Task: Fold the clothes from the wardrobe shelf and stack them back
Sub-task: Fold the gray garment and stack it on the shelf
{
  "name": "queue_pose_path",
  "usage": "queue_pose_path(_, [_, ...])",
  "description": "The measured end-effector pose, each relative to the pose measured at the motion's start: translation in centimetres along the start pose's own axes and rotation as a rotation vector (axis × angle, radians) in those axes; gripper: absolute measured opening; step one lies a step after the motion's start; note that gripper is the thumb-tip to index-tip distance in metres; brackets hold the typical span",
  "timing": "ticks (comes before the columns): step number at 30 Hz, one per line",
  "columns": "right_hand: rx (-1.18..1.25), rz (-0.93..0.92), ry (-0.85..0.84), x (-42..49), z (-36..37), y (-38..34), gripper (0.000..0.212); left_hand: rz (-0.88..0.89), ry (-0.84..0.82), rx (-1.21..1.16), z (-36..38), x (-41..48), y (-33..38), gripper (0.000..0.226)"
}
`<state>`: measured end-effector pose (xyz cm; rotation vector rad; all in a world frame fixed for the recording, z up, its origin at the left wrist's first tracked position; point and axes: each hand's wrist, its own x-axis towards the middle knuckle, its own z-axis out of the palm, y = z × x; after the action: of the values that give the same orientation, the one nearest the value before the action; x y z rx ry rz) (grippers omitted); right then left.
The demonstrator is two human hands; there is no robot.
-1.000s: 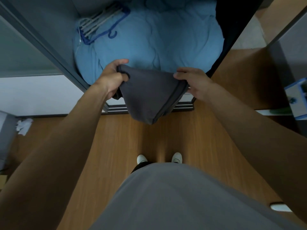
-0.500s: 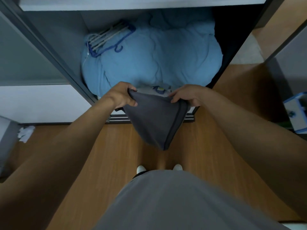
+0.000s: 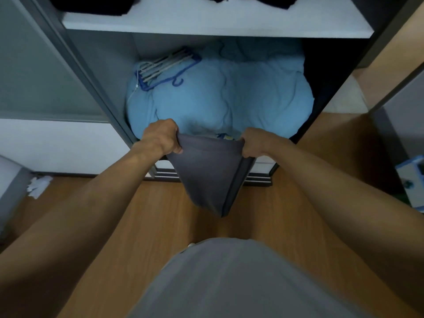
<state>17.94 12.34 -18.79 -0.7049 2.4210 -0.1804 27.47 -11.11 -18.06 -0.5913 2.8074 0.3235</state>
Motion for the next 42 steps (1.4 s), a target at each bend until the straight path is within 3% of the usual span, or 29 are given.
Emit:
queue_pose_path(5, [0.175,-0.007,0.192,-0.1,-1.2,0.7,0.025,0.051,0.018,-0.051,-0.9,0.0,-1.2,0.030])
queue_pose_path(7, [0.279,-0.043,0.269,0.2,-1.7,1.2,0.007,0.132,0.025,-0.201,-1.3,0.1,-1.9,0.020])
queue_pose_path(9, [0.435,-0.070,0.295,0.2,-2.2,1.6,0.018,0.155,0.073,-0.327,-1.5,0.3,-2.4,0.019])
queue_pose_path(11, [0.579,-0.085,0.289,0.2,-2.6,1.8,0.020,0.087,0.072,-0.532,-1.7,0.5,-3.0,0.021])
queue_pose_path(13, [0.717,-0.111,0.307,-0.1,-3.0,1.7,0.005,0.013,0.082,-0.785,-1.7,0.5,-3.4,0.031])
queue_pose_path(14, [0.792,-0.127,0.324,-0.1,-3.2,1.5,0.011,-0.015,0.112,-0.906,-1.5,0.4,-3.5,0.035])
queue_pose_path(16, [0.911,-0.175,0.340,0.0,-3.5,1.1,0.029,-0.068,0.182,-1.131,-1.0,0.0,-3.0,0.031])
queue_pose_path(21, [1.413,-0.336,0.425,0.3,-4.1,1.8,0.025,-0.055,0.194,-1.524,-2.2,0.0,0.7,0.016])
queue_pose_path(23, [1.572,-0.435,0.317,0.0,-3.5,3.5,0.025,-0.017,0.162,-1.592,-3.1,0.2,2.1,0.013])
queue_pose_path(26, [1.416,-0.301,0.095,0.0,-0.2,3.7,0.041,0.019,0.083,-1.679,-4.0,0.5,3.7,0.016])
queue_pose_path(29, [1.518,-0.210,0.050,0.2,1.9,2.1,0.061,-0.004,-0.045,-1.709,-4.1,0.9,3.6,0.018])
queue_pose_path(31, [1.655,-0.192,-0.004,-0.1,1.6,1.1,0.052,-0.081,-0.110,-1.669,-4.3,1.0,2.5,0.020])
queue_pose_path(33, [1.615,-0.193,-0.120,-0.5,0.8,0.0,0.034,-0.130,-0.124,-1.642,-4.5,1.3,1.4,0.015])
queue_pose_path(36, [1.548,-0.230,-0.239,-0.5,0.0,-2.3,0.027,-0.119,-0.005,-1.632,-4.4,2.4,0.2,0.008])
queue_pose_path(38, [1.601,-0.196,-0.236,-0.6,-0.5,-4.0,0.026,-0.051,0.121,-1.472,-3.5,3.4,-0.5,0.010])
queue_pose_path(40, [1.696,-0.169,-0.188,-0.2,-0.5,-4.9,0.026,-0.054,0.204,-1.264,-1.9,3.8,-1.3,0.027])
queue_pose_path(42, [1.774,-0.141,-0.114,0.3,-0.3,-5.0,0.028,-0.139,0.253,-1.213,0.6,3.1,-2.2,0.038])
